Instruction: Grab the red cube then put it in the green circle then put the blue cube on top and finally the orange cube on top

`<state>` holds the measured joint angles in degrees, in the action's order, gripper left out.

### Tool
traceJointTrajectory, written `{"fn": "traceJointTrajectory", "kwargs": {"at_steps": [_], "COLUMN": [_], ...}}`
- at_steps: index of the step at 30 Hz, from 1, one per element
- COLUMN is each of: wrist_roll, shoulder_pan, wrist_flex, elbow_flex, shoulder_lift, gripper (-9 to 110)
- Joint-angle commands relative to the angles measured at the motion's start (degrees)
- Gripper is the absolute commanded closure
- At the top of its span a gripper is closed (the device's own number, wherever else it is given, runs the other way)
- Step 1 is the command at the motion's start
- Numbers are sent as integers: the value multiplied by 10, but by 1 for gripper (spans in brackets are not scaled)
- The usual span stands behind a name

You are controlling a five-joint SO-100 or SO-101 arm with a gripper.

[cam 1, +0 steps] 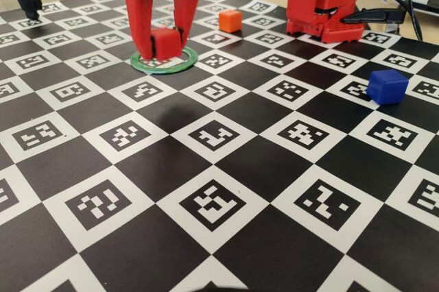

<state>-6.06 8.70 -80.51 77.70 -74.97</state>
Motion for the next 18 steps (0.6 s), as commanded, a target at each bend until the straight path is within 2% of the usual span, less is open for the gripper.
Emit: {"fn": "traceJointTrajectory", "kwargs": {"at_steps": [1,9,18], "wrist_roll": [-22,-69,-139], "shoulder_pan": [24,102,168], "wrist_flex": [-25,-54,5], "elbow_flex": [1,36,122], "shoulder_lift": [-120,-178,-243], "gripper": [107,107,107]}}
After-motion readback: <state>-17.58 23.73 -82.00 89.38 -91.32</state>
